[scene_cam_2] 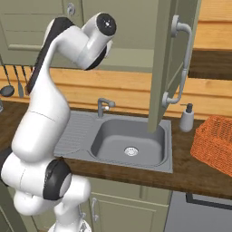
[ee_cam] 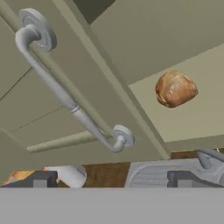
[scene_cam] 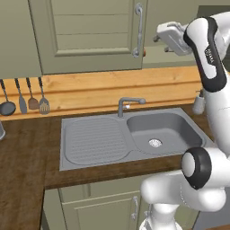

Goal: Open the cabinet, pick up the bread from the cabinet and place it in the basket. Then move the basket to the dining counter.

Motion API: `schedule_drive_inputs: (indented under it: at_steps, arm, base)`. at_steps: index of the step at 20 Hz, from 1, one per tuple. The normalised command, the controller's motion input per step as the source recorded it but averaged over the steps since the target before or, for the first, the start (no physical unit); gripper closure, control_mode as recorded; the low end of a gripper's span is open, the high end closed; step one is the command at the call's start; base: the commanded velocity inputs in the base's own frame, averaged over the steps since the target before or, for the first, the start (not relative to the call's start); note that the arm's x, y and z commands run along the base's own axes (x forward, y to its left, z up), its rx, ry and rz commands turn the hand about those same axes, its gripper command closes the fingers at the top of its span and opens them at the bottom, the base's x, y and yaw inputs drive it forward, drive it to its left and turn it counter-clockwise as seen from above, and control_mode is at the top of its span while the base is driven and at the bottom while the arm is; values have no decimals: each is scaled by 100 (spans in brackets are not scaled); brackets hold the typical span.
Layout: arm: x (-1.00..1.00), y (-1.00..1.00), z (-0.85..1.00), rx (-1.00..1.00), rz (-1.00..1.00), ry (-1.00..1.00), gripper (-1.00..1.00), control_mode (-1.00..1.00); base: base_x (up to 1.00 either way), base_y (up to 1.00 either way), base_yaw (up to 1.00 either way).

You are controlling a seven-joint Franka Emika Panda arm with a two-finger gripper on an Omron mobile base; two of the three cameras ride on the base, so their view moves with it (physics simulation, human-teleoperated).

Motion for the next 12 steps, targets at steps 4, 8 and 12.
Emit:
schedule_drive_inputs:
  at_steps: [4,8,12]
  arm:
    - [13,52,20,-15,1,-16,-100,-100]
    - [17,34,3,-12,0,-12,-100,-100]
    - [77,16,0,-6,0,-3,-100,-100]
  base:
    - [0,0,0]
    - [0,0,0]
    - [0,0,0]
